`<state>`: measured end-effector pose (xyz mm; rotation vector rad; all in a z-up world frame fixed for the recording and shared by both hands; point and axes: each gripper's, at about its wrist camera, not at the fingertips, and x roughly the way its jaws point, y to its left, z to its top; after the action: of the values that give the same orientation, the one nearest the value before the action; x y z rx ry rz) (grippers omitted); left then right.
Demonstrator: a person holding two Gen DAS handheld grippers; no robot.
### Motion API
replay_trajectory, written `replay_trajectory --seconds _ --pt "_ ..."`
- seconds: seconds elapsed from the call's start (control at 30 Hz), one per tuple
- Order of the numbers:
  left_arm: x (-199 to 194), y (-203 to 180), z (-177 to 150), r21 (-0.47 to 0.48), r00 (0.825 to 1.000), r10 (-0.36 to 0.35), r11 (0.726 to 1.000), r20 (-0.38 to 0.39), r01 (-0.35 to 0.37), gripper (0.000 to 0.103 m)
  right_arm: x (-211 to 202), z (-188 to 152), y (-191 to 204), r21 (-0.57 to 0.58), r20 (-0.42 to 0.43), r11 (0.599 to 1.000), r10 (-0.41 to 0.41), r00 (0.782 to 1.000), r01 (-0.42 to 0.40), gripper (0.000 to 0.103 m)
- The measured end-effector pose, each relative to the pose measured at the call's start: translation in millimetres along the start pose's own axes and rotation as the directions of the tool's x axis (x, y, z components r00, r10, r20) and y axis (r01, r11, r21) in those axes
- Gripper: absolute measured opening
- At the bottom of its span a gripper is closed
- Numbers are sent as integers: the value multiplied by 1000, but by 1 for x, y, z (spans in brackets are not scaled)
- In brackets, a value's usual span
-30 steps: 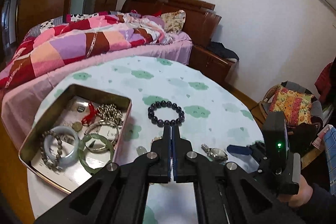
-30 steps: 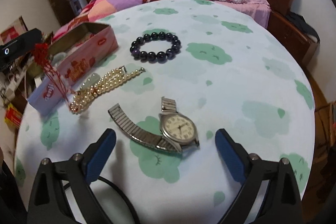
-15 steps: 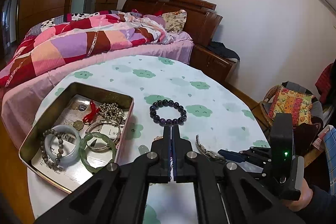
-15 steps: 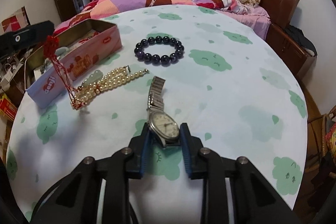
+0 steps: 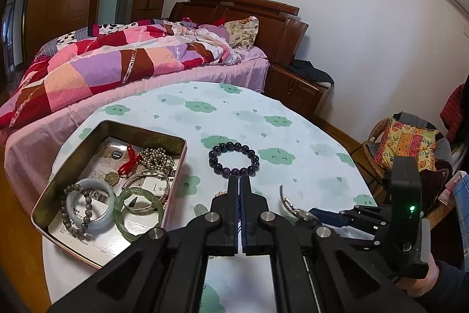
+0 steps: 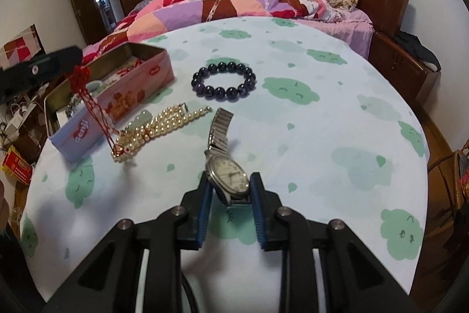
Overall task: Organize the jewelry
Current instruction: 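Carry the watch and red-knot ornament over the tin box and open both grippers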
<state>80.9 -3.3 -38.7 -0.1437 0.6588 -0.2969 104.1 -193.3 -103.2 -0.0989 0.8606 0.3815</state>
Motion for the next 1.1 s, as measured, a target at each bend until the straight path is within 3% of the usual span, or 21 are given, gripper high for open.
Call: replay_trajectory --seconds 1.1 --pt "-23 0 8 8 999 9 1000 51 -9 0 -33 21 17 -7 123 999 39 992 -38 28"
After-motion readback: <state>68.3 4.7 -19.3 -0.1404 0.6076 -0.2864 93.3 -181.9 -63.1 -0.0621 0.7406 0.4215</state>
